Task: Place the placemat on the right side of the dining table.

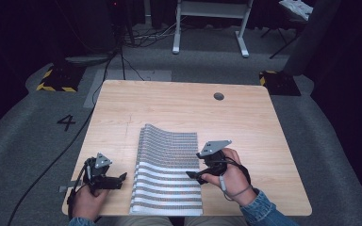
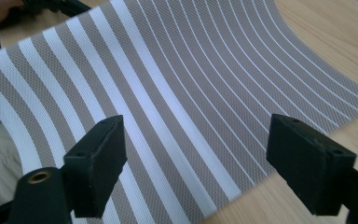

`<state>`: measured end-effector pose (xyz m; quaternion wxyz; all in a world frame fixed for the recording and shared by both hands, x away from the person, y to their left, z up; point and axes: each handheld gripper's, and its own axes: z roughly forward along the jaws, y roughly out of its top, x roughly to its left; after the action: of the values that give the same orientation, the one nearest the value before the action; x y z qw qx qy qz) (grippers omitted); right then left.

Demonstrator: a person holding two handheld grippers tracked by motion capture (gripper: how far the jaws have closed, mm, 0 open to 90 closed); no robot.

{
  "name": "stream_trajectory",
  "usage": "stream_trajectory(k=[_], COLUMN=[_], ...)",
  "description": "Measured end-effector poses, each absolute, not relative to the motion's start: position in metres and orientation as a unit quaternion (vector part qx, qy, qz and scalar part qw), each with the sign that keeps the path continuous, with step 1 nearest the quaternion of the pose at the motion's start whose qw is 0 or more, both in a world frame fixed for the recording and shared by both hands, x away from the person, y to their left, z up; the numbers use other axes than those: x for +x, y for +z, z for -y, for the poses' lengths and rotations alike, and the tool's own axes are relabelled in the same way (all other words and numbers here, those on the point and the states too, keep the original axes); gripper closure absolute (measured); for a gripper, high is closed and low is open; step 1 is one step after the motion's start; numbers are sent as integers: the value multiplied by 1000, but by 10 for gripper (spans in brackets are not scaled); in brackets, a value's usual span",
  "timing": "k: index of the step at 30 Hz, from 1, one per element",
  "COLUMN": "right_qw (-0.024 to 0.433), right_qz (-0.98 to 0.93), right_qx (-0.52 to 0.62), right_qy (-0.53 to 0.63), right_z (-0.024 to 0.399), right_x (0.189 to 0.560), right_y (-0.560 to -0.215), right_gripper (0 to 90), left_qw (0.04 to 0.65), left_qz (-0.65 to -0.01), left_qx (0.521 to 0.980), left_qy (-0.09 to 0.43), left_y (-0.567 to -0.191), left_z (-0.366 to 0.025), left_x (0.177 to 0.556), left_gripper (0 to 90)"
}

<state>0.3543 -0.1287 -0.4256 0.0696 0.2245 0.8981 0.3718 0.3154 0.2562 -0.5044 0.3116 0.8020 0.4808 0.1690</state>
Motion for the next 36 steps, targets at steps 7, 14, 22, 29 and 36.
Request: stream_trajectory(k=[7,14,22,29,36], right_qw=[63,77,53,38,42], right_qz=[-895,-905,-916,-912,-907], right_qx=[223,206,204,214,226], right_qy=[381,365,341,348,352], right_z=[95,71,34,5,-18], right_x=[365,371,380,383,388], right_y=[-415,-406,-411,-422,-430], right_gripper=[193,209,268,213,171], left_qw=[311,314,310,314,313], left_qz=[-480,-481,-479,-481,-481], left_qx=[803,801,804,801,801], left_qy=[167,168,165,168,169], left_y=[-504,-504,-504,-504,-504], left_z=[-256,-256,-256,-256,-256], left_x=[316,317,318,317,317], left_gripper=[27,27,27,30,34])
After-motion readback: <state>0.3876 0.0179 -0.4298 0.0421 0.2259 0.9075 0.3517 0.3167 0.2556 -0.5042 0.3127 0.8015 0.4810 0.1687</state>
